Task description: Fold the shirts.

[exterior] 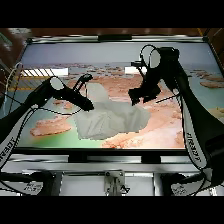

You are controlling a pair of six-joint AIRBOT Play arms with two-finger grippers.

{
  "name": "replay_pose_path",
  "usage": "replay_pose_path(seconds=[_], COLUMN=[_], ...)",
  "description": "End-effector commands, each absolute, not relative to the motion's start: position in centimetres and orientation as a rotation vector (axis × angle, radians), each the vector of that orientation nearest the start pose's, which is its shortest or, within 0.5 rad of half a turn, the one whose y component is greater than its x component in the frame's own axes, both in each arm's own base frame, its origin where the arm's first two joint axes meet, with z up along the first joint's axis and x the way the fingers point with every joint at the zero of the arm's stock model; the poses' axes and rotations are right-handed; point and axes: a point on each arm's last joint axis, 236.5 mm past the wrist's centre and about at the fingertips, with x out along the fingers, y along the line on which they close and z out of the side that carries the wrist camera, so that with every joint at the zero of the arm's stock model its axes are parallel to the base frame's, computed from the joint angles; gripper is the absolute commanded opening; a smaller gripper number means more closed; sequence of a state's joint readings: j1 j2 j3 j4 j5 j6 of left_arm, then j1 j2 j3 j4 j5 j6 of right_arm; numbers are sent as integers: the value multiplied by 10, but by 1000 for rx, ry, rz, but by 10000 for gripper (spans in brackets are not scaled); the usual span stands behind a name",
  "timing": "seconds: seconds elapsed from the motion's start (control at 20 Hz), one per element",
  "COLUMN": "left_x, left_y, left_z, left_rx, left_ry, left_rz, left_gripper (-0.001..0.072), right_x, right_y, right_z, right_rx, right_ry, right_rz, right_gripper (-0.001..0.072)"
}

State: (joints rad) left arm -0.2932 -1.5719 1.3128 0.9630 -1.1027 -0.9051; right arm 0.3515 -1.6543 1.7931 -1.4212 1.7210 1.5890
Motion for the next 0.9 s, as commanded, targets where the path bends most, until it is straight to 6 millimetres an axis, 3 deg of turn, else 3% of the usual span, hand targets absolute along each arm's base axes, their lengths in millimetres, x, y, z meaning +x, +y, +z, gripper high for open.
replay_pose_path(seconds=[0.0, 0.1, 0.25, 0.4, 0.55, 0.65, 0.75, 0.85], left_x=[389, 389, 391, 397, 400, 400, 400, 400], left_y=[-245, -248, -251, -249, -252, -252, -252, -252], left_z=[6, 21, 34, 34, 38, 38, 38, 38], left_rx=[123, 101, 82, 78, 48, 48, 47, 47], left_ry=[1091, 1065, 1031, 1014, 1000, 1000, 1001, 1001], left_rz=[-937, -935, -932, -916, -908, -907, -908, -908], left_gripper=[56, 56, 56, 56, 55, 56, 56, 56], right_x=[362, 355, 337, 297, 268, 265, 273, 288], right_y=[144, 152, 178, 183, 190, 187, 170, 177], right_z=[45, 46, 38, 7, -28, -40, -52, -57], right_rx=[-206, -149, -35, -87, 123, 168, 141, 178], right_ry=[1655, 1680, 1719, 1735, 1689, 1640, 1605, 1553], right_rz=[247, 240, 268, 240, 155, 136, 55, 56], right_gripper=[578, 621, 621, 621, 621, 621, 621, 620])
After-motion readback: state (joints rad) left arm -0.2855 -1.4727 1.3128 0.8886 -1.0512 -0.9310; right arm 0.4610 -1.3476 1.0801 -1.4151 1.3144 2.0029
